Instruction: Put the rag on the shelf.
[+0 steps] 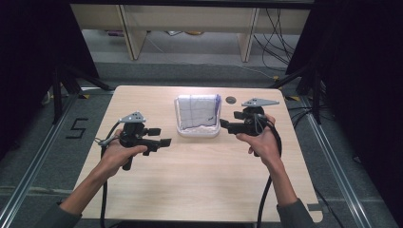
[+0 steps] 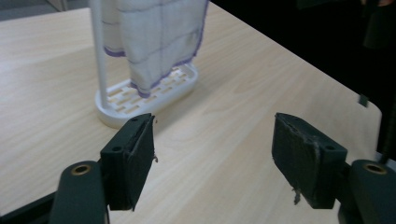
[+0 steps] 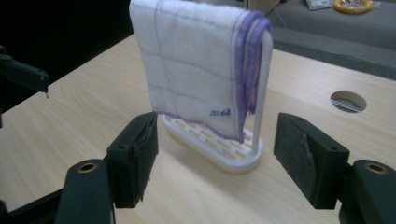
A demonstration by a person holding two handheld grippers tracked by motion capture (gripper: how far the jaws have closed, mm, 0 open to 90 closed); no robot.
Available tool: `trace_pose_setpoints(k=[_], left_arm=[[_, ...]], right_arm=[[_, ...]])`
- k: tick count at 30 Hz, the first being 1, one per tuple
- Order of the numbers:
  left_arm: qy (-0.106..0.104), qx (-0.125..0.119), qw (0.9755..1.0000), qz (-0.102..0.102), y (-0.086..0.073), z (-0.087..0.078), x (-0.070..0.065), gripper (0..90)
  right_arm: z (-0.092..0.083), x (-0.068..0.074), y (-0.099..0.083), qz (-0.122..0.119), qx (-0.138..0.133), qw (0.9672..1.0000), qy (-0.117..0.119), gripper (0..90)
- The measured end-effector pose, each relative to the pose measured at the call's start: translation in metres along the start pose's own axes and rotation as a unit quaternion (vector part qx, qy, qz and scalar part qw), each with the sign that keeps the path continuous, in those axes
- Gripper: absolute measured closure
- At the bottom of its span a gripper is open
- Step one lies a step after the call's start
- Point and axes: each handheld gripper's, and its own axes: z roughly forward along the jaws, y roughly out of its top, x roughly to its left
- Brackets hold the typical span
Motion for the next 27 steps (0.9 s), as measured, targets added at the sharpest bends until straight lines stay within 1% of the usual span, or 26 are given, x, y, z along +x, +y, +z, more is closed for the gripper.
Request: trace_pose_setpoints(k=[1,2,3,4,5,6,7,8,9,11,12,13,14,17,18,19,20,21,22,23,24,25,26,27], left_arm=[[-0.02,0.002,0.9998,-0.002,-0.003,-0.001,-0.001,28.6],[-0.018,0.003,0.9998,-0.002,-0.005,-0.001,-0.002,28.6],[-0.017,0.006,0.9998,-0.001,-0.006,-0.001,-0.002,28.6],[-0.017,0.008,0.9998,-0.002,-0.007,-0.001,-0.002,28.6],[-0.017,0.008,0.9998,-0.002,-0.007,-0.001,-0.002,28.5],[-0.012,0.007,0.9999,0.0,-0.009,-0.001,-0.002,28.5],[-0.015,0.009,0.9998,-0.002,-0.011,-0.001,-0.002,28.3],[-0.012,0.007,0.9999,-0.003,-0.013,-0.001,-0.003,28.2],[-0.016,0.01,0.9998,-0.003,-0.017,-0.001,-0.003,27.9],[-0.015,0.01,0.9998,-0.005,-0.019,-0.002,-0.004,27.5],[-0.015,0.015,0.9998,0.001,-0.022,-0.002,-0.005,26.2],[-0.015,0.015,0.9998,0.001,-0.022,-0.002,-0.005,25.6],[-0.017,0.02,0.9996,0.004,-0.026,-0.002,-0.006,24.8],[-0.016,0.018,0.9997,0.008,-0.031,-0.004,-0.009,24.2],[-0.02,0.018,0.9996,0.01,-0.033,-0.004,-0.01,23.9],[-0.016,0.017,0.9997,0.012,-0.036,-0.003,-0.012,23.5],[-0.018,0.022,0.9994,0.016,-0.04,-0.002,-0.013,23.2],[-0.018,0.022,0.9994,0.016,-0.04,-0.002,-0.013,22.9],[-0.02,0.023,0.9994,0.018,-0.043,-0.001,-0.015,22.9],[-0.015,0.019,0.9996,0.017,-0.049,0.001,-0.017,22.4],[-0.015,0.024,0.9994,0.02,-0.051,0.001,-0.018,22.3],[-0.015,0.024,0.9994,0.02,-0.051,0.001,-0.018,21.9],[-0.015,0.03,0.9991,0.027,-0.057,0.004,-0.02,21.2],[-0.014,0.034,0.999,0.027,-0.059,0.005,-0.022,21.1]], right_arm=[[0.001,0.001,-0.003,0.001,0.005,1.0,0.002,31.7],[0.002,0.001,-0.007,-0.009,0.005,0.9999,0.001,31.7],[0.002,0.004,-0.009,0.003,0.012,0.9999,0.003,31.6],[0.003,0.004,-0.012,-0.008,0.012,0.9999,0.002,31.6],[0.003,0.004,-0.012,-0.008,0.012,0.9999,0.002,31.6],[0.003,0.004,-0.014,-0.003,0.011,0.9999,0.007,31.6],[0.004,0.005,-0.02,-0.009,0.014,0.9998,0.008,31.6],[0.004,0.008,-0.023,0.003,0.016,0.9998,0.01,31.7],[0.004,0.008,-0.024,-0.002,0.02,0.9998,0.009,31.7],[0.005,0.009,-0.026,-0.003,0.022,0.9997,0.012,31.7],[0.005,0.011,-0.031,0.001,0.019,0.9997,0.013,31.6],[0.005,0.011,-0.032,-0.004,0.02,0.9997,0.015,31.6],[0.006,0.012,-0.035,0.0,0.024,0.9996,0.016,31.6],[0.006,0.013,-0.04,0.001,0.03,0.9994,0.016,31.6],[0.008,0.013,-0.044,-0.006,0.029,0.9994,0.019,31.5],[0.008,0.016,-0.046,0.007,0.036,0.9992,0.018,31.5],[0.01,0.014,-0.047,-0.008,0.027,0.9993,0.024,31.5],[0.01,0.014,-0.047,-0.008,0.027,0.9993,0.024,31.5],[0.009,0.017,-0.048,-0.001,0.027,0.9995,0.014,31.3],[0.009,0.019,-0.051,-0.001,0.031,0.9993,0.021,31.0],[0.01,0.018,-0.053,-0.018,0.023,0.9994,0.019,31.0],[0.01,0.018,-0.053,-0.018,0.023,0.9994,0.019,31.0],[0.01,0.021,-0.056,-0.009,0.026,0.9992,0.03,30.9],[0.01,0.023,-0.057,-0.001,0.028,0.9992,0.03,30.7]])
